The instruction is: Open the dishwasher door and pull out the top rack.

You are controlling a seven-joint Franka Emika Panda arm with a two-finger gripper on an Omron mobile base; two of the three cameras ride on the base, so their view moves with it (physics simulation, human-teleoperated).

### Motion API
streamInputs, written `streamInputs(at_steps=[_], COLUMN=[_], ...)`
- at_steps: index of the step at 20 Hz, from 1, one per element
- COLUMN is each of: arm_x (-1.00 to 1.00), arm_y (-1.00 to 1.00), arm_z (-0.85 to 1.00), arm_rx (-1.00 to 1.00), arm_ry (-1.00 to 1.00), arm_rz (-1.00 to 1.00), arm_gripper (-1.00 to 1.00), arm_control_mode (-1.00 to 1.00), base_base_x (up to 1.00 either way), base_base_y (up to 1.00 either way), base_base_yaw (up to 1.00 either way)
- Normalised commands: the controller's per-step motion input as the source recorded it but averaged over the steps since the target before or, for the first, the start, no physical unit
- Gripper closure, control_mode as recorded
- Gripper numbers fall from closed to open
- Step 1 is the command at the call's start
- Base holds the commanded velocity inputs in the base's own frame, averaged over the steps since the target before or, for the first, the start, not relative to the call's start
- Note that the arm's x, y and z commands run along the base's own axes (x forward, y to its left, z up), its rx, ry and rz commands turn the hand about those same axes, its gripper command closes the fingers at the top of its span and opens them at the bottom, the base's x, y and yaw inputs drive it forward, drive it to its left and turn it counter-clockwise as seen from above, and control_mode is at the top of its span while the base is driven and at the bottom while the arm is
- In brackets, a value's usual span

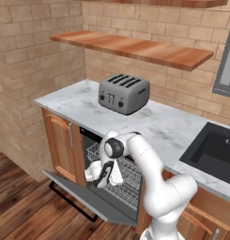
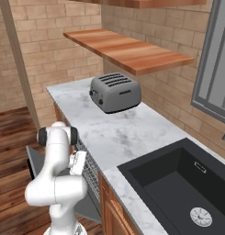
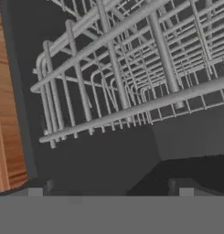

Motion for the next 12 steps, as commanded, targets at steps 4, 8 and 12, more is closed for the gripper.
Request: streamInputs(at_steps=[4,8,12], arm_x=[0.00,0.03,0.16], arm_y=[-0.16,-0.40,-0.43], arm_z=[0.06,-0.19,-0.17], arm_rx=[-0.31,-0.31,-0.36], arm_ry=[0.25,0.19,0.09], arm_rz=[-0.15,-0.11,-0.05], arm_gripper=[-1.00,-1.00,-1.00], arm_control_mode=[-1.00,-1.00,-1.00], base_base_x=[0.00,0.00,0.00], base_base_y=[0.00,0.00,0.00], base_base_yaw=[0.00,0.00,0.00])
